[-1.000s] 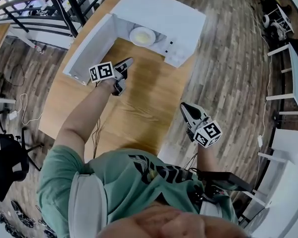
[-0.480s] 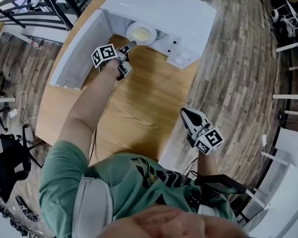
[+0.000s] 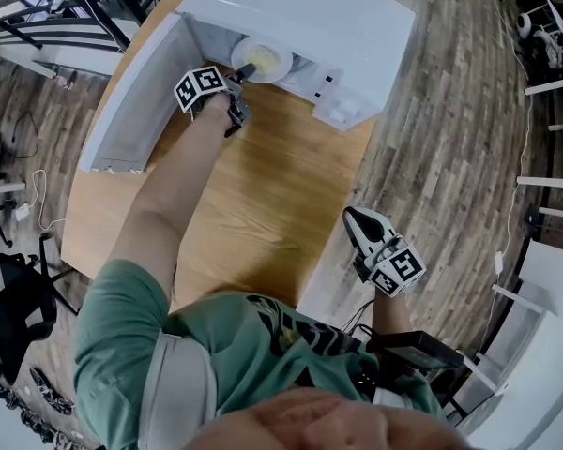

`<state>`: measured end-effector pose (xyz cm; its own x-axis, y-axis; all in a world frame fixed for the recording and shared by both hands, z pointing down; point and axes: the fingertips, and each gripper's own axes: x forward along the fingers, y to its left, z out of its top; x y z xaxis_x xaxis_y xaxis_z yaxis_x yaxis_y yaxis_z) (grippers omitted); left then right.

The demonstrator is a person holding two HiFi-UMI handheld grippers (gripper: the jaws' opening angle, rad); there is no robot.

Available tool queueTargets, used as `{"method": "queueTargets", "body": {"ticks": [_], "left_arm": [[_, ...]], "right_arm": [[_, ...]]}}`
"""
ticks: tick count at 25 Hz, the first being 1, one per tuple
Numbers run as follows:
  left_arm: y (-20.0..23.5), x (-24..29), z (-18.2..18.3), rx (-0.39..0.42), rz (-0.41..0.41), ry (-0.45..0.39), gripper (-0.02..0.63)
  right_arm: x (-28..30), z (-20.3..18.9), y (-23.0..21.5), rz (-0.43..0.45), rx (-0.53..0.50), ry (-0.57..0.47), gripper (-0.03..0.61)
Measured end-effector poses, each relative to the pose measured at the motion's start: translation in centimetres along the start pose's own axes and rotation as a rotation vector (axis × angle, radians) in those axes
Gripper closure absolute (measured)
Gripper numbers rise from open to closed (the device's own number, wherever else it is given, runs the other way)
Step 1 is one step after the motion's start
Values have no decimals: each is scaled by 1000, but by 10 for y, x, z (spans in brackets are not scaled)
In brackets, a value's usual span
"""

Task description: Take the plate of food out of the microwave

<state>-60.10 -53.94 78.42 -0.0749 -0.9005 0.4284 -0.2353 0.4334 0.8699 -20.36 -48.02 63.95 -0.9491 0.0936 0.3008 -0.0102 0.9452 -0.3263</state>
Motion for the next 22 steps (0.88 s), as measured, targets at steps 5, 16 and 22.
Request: {"method": "queueTargets", "body": {"ticks": [5,16,22], "left_arm": [[8,8,-1,12,28,12,334],[-7,-16,23,-24,-14,-78,582],[-20,-47,20,-83,-90,-97,591]], "right_arm": [[-2,-7,-4,-9,17,7,572],[1,-8,-1,-10,39,6,572],[-8,-1,10,-27,42,1,572]]}}
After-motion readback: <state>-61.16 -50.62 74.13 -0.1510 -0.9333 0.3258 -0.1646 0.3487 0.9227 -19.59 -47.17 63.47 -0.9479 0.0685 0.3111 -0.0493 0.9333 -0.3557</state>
